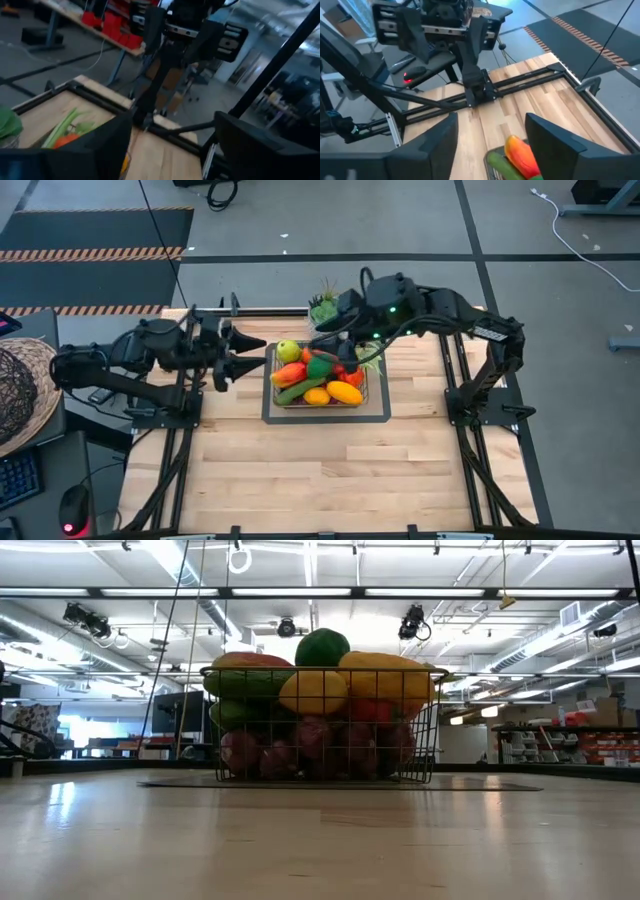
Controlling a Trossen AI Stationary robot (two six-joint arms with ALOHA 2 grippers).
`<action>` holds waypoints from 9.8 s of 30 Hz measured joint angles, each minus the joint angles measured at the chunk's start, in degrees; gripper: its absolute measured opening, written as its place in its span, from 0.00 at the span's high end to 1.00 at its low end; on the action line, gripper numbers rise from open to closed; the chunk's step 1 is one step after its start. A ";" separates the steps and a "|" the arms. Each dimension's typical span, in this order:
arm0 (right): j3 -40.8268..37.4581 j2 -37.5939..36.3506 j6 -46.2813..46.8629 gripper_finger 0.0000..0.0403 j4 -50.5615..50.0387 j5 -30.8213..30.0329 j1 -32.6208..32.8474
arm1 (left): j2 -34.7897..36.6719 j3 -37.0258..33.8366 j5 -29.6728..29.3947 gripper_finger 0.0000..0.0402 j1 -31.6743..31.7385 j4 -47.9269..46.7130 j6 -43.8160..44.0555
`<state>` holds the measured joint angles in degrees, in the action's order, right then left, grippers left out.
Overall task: Build produce basket
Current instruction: Return to Home Position
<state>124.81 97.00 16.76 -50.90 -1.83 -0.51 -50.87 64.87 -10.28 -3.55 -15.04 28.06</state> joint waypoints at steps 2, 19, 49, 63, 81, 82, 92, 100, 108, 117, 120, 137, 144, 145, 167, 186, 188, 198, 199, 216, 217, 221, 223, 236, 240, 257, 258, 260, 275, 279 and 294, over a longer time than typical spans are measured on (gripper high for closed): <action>0.00 -0.62 0.13 0.45 -0.10 -0.02 0.00 | 1.96 -2.65 -0.06 0.34 -0.48 3.00 -0.09; -19.42 -12.59 3.88 0.75 14.51 6.02 -1.89 | 10.08 -6.92 0.01 0.98 -4.39 4.54 -6.87; -69.53 -48.31 22.58 0.97 47.92 -0.26 -1.73 | 29.36 -24.16 -0.65 1.00 -5.20 14.66 -9.64; -69.85 -48.82 22.58 0.98 47.44 1.51 -1.73 | 30.41 -50.92 -0.64 1.00 -5.20 61.97 -8.84; -69.85 -49.73 22.99 0.98 46.95 2.62 -1.73 | 45.40 -64.38 -0.55 1.00 -2.86 70.77 -9.16; -69.85 -49.86 22.11 0.98 47.31 2.11 -1.73 | 46.62 -64.40 -0.40 1.00 -2.86 69.11 -9.17; -69.85 -50.76 14.72 0.98 48.13 -1.92 -1.73 | 50.64 -64.42 2.59 1.00 -2.88 58.31 -13.88; -69.92 -51.05 9.95 0.98 45.18 -7.16 -1.70 | 50.52 -64.42 2.41 0.99 -2.73 47.01 -13.48; -87.12 -55.72 11.01 0.98 60.40 -9.37 0.22 | 50.56 -64.45 2.42 0.97 -2.73 48.03 -9.26; -110.65 -63.85 13.02 0.98 89.51 -10.57 0.35 | 50.54 -64.45 2.42 0.96 -2.73 43.77 -10.03; -115.46 -66.67 12.87 0.98 91.54 -10.31 0.35 | 50.51 -64.45 2.42 0.97 -2.73 40.86 -13.46; -124.45 -79.49 9.90 0.98 80.93 0.25 0.24 | 50.54 -64.47 2.41 0.94 -2.73 26.67 -21.22; -124.45 -79.92 8.59 0.98 71.25 4.94 0.24 | 50.53 -64.47 2.42 0.96 -2.73 18.73 -18.03; -124.45 -79.91 8.16 0.98 70.50 4.94 0.24 | 50.50 -64.47 2.50 0.96 -2.73 17.91 -17.47; -124.45 -79.79 -3.31 0.98 59.73 3.93 0.24 | 50.51 -64.51 2.34 0.96 -2.73 17.90 -23.95; -124.45 -79.77 -3.28 0.98 59.81 -2.62 0.24 | 50.51 -64.51 2.40 0.94 -2.73 21.01 -23.77; -124.45 -79.77 -3.28 0.98 59.81 -2.62 0.22 | 50.51 -64.51 2.40 0.93 -2.73 21.04 -23.78; -124.45 -79.77 -3.26 0.97 59.81 -2.62 0.24 | 50.51 -64.51 2.42 0.94 -2.73 21.08 -23.77; -124.45 -79.77 -3.25 0.96 59.81 -2.62 0.23 | 50.51 -64.51 2.42 0.95 -2.73 21.08 -23.77; -124.45 -79.77 -3.24 0.93 59.81 -2.62 0.22 | 50.51 -64.51 2.42 0.93 -2.73 21.12 -23.77; -124.45 -79.77 -3.24 0.93 59.81 -2.62 0.23 | 50.51 -64.51 2.42 0.93 -2.73 21.12 -23.77; -124.45 -79.77 -3.24 0.93 59.81 -2.62 0.24 | 50.51 -64.51 2.42 0.95 -2.73 21.12 -23.77; -124.45 -79.77 -3.24 0.93 59.81 -2.61 0.24 | 50.51 -64.51 2.42 0.95 -2.73 21.14 -23.77; -124.45 -79.77 -3.24 0.93 59.82 -2.60 0.22 | 50.51 -64.51 2.42 0.93 -2.73 21.15 -23.75; -124.45 -79.77 -3.22 0.93 59.81 -2.60 0.24 | 50.51 -64.51 2.43 0.94 -2.71 21.15 -23.77; -124.45 -79.77 -3.22 0.93 59.81 -2.60 0.24 | 50.51 -64.51 2.43 0.94 -2.72 21.15 -23.75; -124.45 -79.77 -3.23 0.93 59.82 -2.60 0.23 | 50.51 -64.51 2.44 0.94 -2.71 21.15 -23.76; -124.45 -79.77 -3.22 0.93 59.82 -2.60 0.24 | 50.51 -64.51 2.42 0.94 -2.73 21.15 -23.75; -124.45 -79.77 -3.23 0.93 59.81 -2.60 0.23 | 50.51 -64.51 2.42 0.92 -2.71 21.15 -23.75; -124.45 -79.77 -3.24 0.93 59.82 -2.60 0.24 | 50.51 -64.51 2.42 0.94 -2.72 21.15 -23.75; -124.45 -79.78 -3.22 0.93 59.83 -2.60 0.23 | 50.51 -64.51 2.42 0.93 -2.71 21.15 -23.75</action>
<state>0.36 17.22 13.53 8.92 -4.43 -0.29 -0.36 0.36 -7.86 -6.26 6.11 4.32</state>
